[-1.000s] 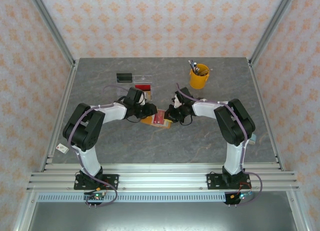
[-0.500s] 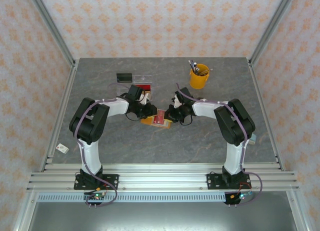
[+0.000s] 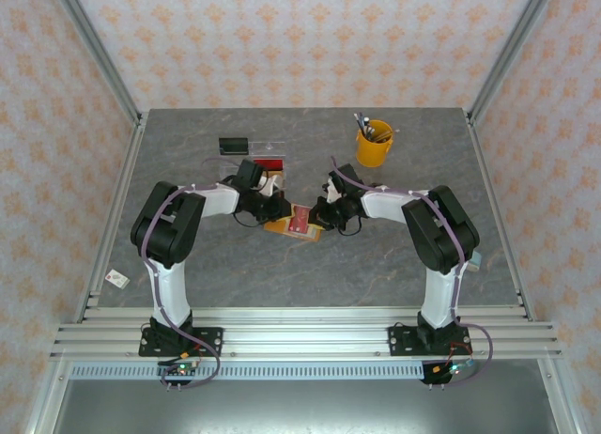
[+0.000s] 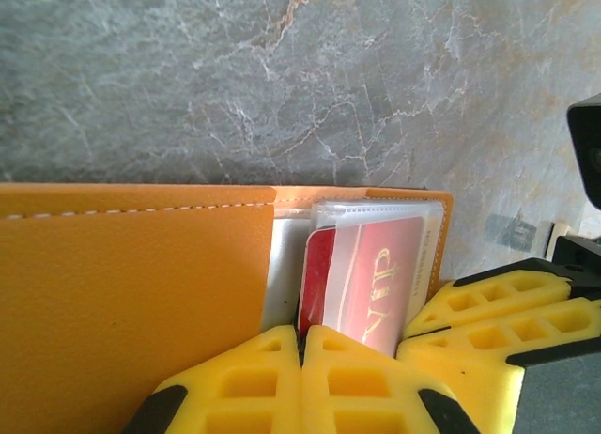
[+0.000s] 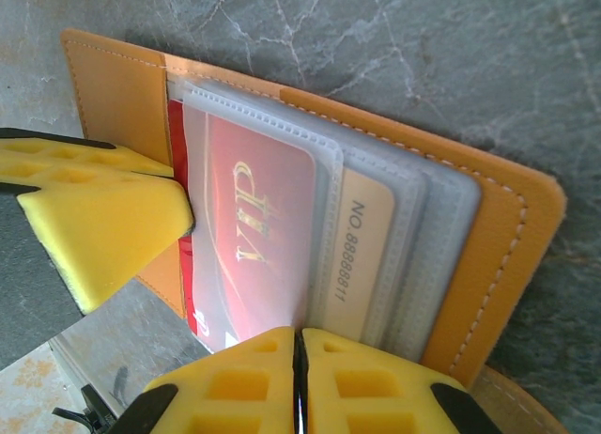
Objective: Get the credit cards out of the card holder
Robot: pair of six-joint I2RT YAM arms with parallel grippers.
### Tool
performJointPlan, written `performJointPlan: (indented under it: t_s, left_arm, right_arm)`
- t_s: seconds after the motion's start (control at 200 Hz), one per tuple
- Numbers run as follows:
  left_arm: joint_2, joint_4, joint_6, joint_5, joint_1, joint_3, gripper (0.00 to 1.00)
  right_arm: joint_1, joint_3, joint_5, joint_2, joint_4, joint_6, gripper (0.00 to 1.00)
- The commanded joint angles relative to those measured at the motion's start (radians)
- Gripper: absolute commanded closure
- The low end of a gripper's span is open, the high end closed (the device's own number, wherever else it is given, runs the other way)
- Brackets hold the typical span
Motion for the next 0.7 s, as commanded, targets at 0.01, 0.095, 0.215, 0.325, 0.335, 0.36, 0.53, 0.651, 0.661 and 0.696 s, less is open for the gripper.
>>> performJointPlan:
  t_s: [0.01, 0.095, 0.215, 0.325, 0.335, 0.36, 0.53, 0.651, 0.661, 0.696]
  left_arm:
    - [-0.043, -0.005, 0.038, -0.042, 0.027, -0.058, 1.00]
    - [-0.092, -0.029, 0.061, -0.052, 0.047, -0.072, 1.00]
    - [-0.128, -0.056, 0.087, -0.066, 0.067, -0.087, 1.00]
    - [-0.152, -0.080, 0.099, -0.092, 0.080, -0.093, 1.00]
    - [-0.155, -0.082, 0.099, -0.094, 0.081, -0.094, 1.00]
    - [-0.160, -0.091, 0.100, -0.103, 0.080, -0.094, 1.00]
    - [-0.222, -0.142, 0.117, -0.199, 0.082, -0.104, 1.00]
    - [-0.297, -0.176, 0.125, -0.247, 0.086, -0.116, 1.00]
    - [-0.303, -0.178, 0.124, -0.251, 0.086, -0.117, 1.00]
    - [-0.326, -0.183, 0.123, -0.258, 0.086, -0.121, 1.00]
  right_arm:
    - [0.013, -0.048, 0.108, 0.088, -0.145, -0.025, 0.90]
    - [0.012, -0.048, 0.117, 0.088, -0.151, -0.028, 0.89]
    - [0.010, -0.048, 0.124, 0.083, -0.158, -0.035, 0.90]
    - [0.007, -0.047, 0.128, 0.082, -0.161, -0.037, 0.89]
    - [0.008, -0.047, 0.128, 0.082, -0.162, -0.037, 0.89]
    - [0.007, -0.047, 0.128, 0.081, -0.161, -0.037, 0.90]
    - [0.006, -0.041, 0.122, 0.063, -0.158, -0.039, 0.89]
    - [0.006, -0.030, 0.110, 0.020, -0.155, -0.040, 0.89]
    - [0.005, -0.030, 0.109, 0.015, -0.154, -0.040, 0.89]
    - [0.006, -0.028, 0.102, -0.002, -0.149, -0.042, 0.88]
